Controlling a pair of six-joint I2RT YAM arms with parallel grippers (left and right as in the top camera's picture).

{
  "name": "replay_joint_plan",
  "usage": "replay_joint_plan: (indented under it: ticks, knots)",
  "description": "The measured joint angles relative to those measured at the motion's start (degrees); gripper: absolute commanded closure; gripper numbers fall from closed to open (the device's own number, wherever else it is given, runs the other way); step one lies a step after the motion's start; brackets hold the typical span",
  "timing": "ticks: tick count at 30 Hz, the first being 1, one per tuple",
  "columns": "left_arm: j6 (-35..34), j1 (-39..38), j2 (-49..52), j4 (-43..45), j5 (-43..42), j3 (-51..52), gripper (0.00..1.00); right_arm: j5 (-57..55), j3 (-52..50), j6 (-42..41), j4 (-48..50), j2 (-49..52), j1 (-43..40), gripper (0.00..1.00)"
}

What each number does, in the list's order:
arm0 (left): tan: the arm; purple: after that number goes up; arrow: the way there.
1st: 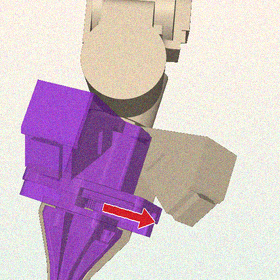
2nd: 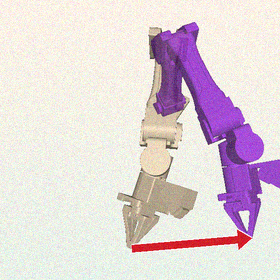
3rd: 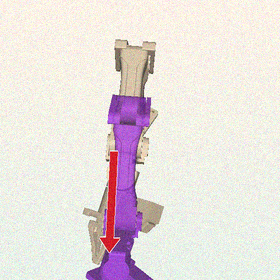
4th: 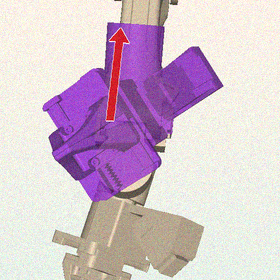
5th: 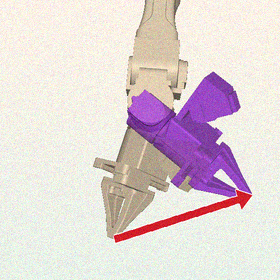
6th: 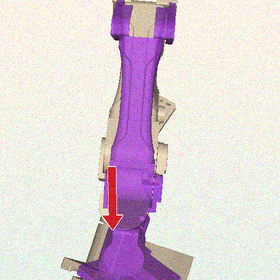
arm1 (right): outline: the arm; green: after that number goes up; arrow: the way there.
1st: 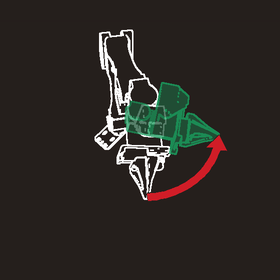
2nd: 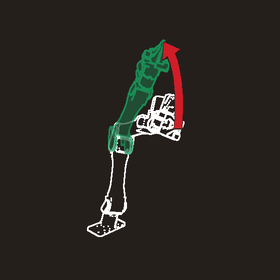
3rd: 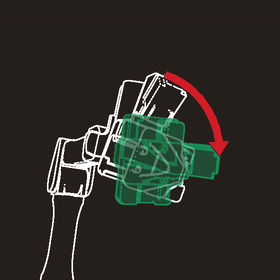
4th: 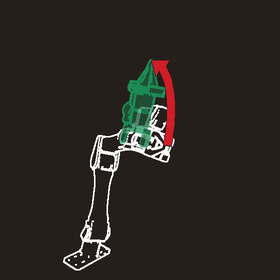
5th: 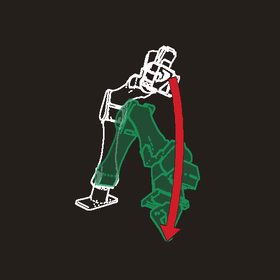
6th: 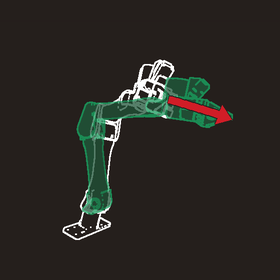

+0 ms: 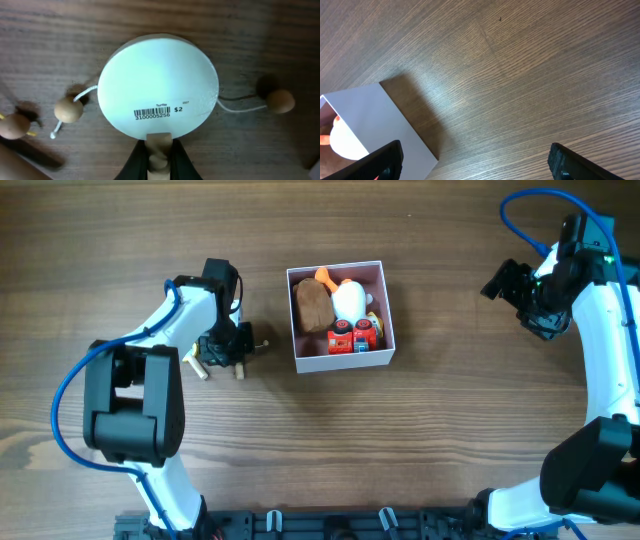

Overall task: Pack container
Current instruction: 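Move the left gripper to the white rattle drum and grasp its handle, then place the white rattle drum into the box and release it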

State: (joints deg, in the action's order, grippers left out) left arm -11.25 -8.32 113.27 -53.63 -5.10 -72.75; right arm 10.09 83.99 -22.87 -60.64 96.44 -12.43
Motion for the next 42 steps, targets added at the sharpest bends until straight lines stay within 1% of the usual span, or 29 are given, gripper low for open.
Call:
replay_joint_plan:
  ticks: [5, 8, 10, 13, 15, 17, 21, 26, 27, 28, 29, 30, 31, 32, 34, 36, 38, 42]
  knots:
    - [0.0, -0.4, -0.3, -7.1, 0.0, -3.5, 0.96, 0.0, 0.0, 0.0, 0.0, 0.0, 0.0, 0.07]
    - [0.0, -1.4, -2.6, -10.8, -0.2, -8.6, 0.96, 0.0, 0.0, 0.0, 0.0, 0.0, 0.0, 0.08]
    - [0.0, -2.7, -5.4, -11.3, -0.3, -11.6, 0.96, 0.0, 0.0, 0.0, 0.0, 0.0, 0.0, 0.07]
    - [0.0, -5.7, -10.4, -9.5, -1.0, -14.4, 0.94, 0.0, 0.0, 0.0, 0.0, 0.0, 0.0, 0.08]
    - [0.0, -9.8, -14.4, -7.0, -2.3, -15.4, 0.94, 0.0, 0.0, 0.0, 0.0, 0.0, 0.0, 0.07]
    - [-0.4, -12.9, -15.4, -4.6, -2.5, -15.4, 0.94, 0.0, 0.0, 0.0, 0.0, 0.0, 0.0, 0.07]
    - [-2.2, -19.1, -13.9, -1.8, -2.5, -15.4, 0.95, 0.0, 0.0, 0.0, 0.0, 0.0, 0.0, 0.07]
    - [-3.1, -23.0, -8.1, -1.2, -1.6, -15.4, 0.96, 0.0, 0.0, 0.0, 0.0, 0.0, 0.0, 0.07]
    - [-3.1, -23.2, -7.2, -1.2, -1.1, -15.4, 0.93, 0.0, 0.0, 0.0, 0.0, 0.0, 0.0, 0.07]
    - [-3.3, -23.3, -6.3, -1.2, -0.4, -15.4, 0.85, 0.0, 0.0, 0.0, 0.0, 0.0, 0.0, 0.07]
    - [-3.3, -23.3, -5.6, -1.2, 0.1, -15.4, 0.73, 0.0, 0.0, 0.0, 0.0, 0.0, 0.0, 0.07]
    - [-3.1, -23.3, -5.2, -1.1, 0.7, -15.3, 0.44, 0.0, 0.0, 0.0, 0.0, 0.0, 0.0, 0.08]
    - [-3.3, -23.3, -5.0, -1.1, 0.9, -15.3, 0.37, 0.0, 0.0, 0.0, 0.0, 0.0, 0.0, 0.08]
    - [-3.3, -23.3, -4.9, -1.1, 1.3, -15.3, 0.33, 0.0, 0.0, 0.0, 0.0, 0.0, 0.0, 0.08]
    - [-3.5, -23.3, -4.9, -1.2, 1.7, -15.3, 0.30, 0.0, 0.0, 0.2, 0.0, 0.0, 0.0, 0.08]
    - [-3.1, -23.3, -4.9, -1.7, 2.0, -15.3, 0.18, 0.0, 0.0, 0.4, 0.0, 0.0, 0.0, 0.08]
    - [-2.5, -23.3, -5.1, -3.6, 2.5, -15.5, 0.17, 0.0, 0.0, 0.7, 0.0, 0.0, 0.0, 0.07]
    - [-2.3, -22.8, -6.3, -7.8, 3.6, -18.1, 0.20, 0.0, 0.0, 1.0, 0.0, 0.0, 0.0, 0.08]
